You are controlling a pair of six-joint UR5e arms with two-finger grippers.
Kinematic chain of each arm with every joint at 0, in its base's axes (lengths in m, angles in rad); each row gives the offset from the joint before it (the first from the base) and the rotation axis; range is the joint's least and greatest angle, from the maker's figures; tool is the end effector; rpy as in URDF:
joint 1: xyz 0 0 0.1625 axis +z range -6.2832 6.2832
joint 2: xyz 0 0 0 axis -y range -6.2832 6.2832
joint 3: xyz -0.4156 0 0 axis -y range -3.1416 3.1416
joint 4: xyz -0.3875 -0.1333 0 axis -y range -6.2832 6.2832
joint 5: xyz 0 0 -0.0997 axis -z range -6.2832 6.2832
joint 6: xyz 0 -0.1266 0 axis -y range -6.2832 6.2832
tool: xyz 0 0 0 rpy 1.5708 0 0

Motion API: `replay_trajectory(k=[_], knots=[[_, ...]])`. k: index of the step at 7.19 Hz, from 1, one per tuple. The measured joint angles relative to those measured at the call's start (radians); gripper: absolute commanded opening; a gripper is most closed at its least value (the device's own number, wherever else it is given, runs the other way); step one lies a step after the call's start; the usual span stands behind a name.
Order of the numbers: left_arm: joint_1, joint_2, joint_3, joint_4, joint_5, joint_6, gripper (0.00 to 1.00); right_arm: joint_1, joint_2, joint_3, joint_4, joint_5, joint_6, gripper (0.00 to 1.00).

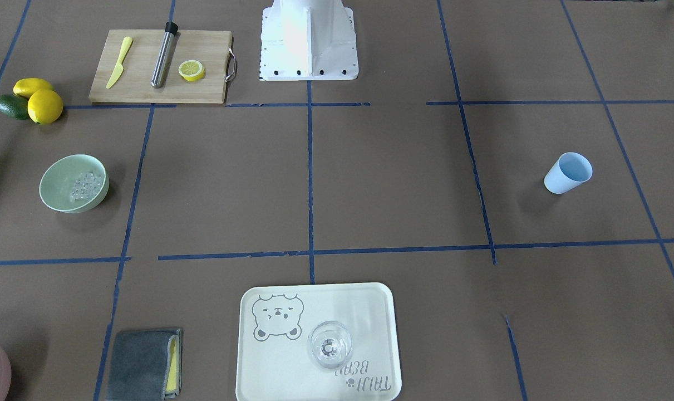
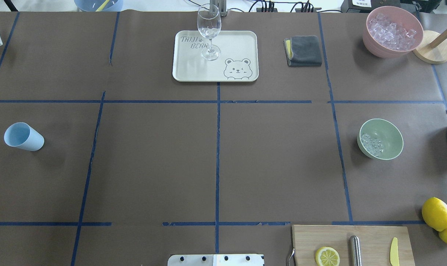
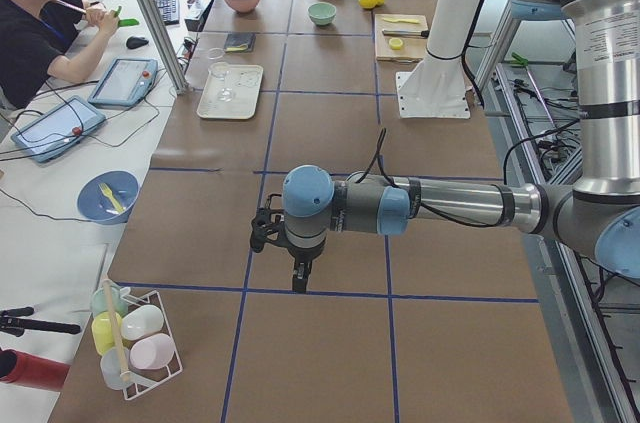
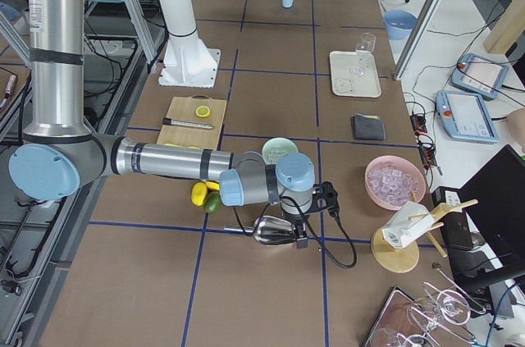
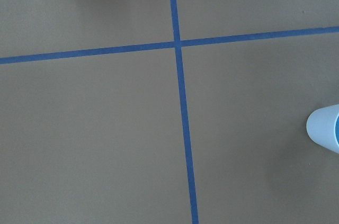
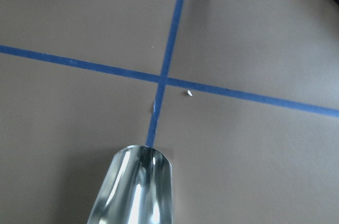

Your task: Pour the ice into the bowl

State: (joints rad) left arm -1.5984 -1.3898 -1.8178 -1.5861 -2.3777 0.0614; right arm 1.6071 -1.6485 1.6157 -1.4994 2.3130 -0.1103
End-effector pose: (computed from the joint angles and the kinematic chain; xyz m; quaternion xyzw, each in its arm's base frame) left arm -0.0534 -0.4170 0.6249 0.0548 0.3902 0.0315 0.9186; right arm 0.0643 -0.4562 0.6789 0.0445 -0.3603 -0.0415 0.9309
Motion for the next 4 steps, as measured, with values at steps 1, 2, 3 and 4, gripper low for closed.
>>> replay_trajectory(k=[1, 2, 3, 4], knots=[[0.0, 0.0, 0.0, 0.001, 0.0, 0.0, 1.0, 0.019, -0.005, 0.04, -0.077, -0.007, -0.003, 1.0], [0.0, 0.0, 0.001, 0.003, 0.0, 0.0, 1.0, 0.025, -0.006, 0.068, -0.128, -0.009, -0.002, 1.0], [0.001, 0.001, 0.006, 0.006, 0.0, 0.0, 1.0, 0.024, -0.007, 0.081, -0.151, -0.001, -0.004, 1.0], [0.001, 0.003, 0.01, 0.008, 0.001, -0.001, 1.0, 0.014, -0.012, 0.091, -0.146, 0.002, -0.011, 1.0]])
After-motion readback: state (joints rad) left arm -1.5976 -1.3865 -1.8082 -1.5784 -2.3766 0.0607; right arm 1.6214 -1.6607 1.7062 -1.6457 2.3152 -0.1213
